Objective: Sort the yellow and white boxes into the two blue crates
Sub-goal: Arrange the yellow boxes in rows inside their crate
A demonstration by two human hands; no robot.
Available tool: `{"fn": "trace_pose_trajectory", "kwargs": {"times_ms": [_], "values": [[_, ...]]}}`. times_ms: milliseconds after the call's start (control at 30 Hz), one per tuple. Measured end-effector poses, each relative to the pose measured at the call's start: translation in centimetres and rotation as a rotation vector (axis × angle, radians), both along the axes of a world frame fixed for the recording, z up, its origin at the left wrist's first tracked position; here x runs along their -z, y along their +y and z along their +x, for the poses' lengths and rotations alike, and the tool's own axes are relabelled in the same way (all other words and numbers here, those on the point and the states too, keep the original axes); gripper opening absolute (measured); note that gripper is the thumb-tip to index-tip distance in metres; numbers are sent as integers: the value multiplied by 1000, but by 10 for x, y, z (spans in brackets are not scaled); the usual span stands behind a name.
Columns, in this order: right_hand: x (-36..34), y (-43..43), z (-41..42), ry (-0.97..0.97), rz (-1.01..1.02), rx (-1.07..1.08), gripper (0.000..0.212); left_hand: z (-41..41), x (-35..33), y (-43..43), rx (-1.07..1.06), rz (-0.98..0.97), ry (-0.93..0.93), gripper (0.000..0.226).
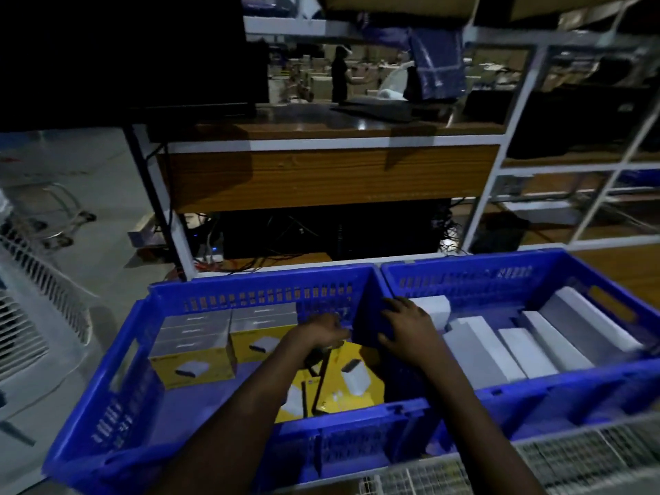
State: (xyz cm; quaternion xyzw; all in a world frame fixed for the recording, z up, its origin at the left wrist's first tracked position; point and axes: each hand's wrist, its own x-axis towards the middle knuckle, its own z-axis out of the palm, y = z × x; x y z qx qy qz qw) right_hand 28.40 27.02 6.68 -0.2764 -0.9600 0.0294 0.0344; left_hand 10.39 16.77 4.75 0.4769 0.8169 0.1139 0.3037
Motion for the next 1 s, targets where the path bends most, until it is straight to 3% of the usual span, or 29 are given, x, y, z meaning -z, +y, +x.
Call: {"fn": "trace_pose_trajectory", "kwargs": {"times_ms": [100,200,433,533,600,700,833,900,1000], "values": [[-2,-2,-1,-1,24,-5,54,4,26,0,-50,-34,-112,35],[-2,-2,-1,-7,52,-9,54,4,36,-4,-17,-39,-231,48],[1,-1,-4,10,77,19,51,2,27,-10,-122,211,-402,24],[6,-1,-3,94,52,18,45,-2,18,-11,-183,304,-411,40],[6,0,-2,195,20,-1,42,-2,6,-15,-230,413,-420,31],[2,-6,-9,395,-155,-37,47,-15,-5,-19,-386,556,-480,46],[-9,-30,-37,567,-441,-58,47,-40,-15,-41,-485,721,-435,35],[-13,-44,-57,586,-548,-78,47,-50,-21,-57,-540,796,-422,17],[-18,-64,-91,513,-740,-82,52,-67,-25,-81,-687,888,-342,18]]}}
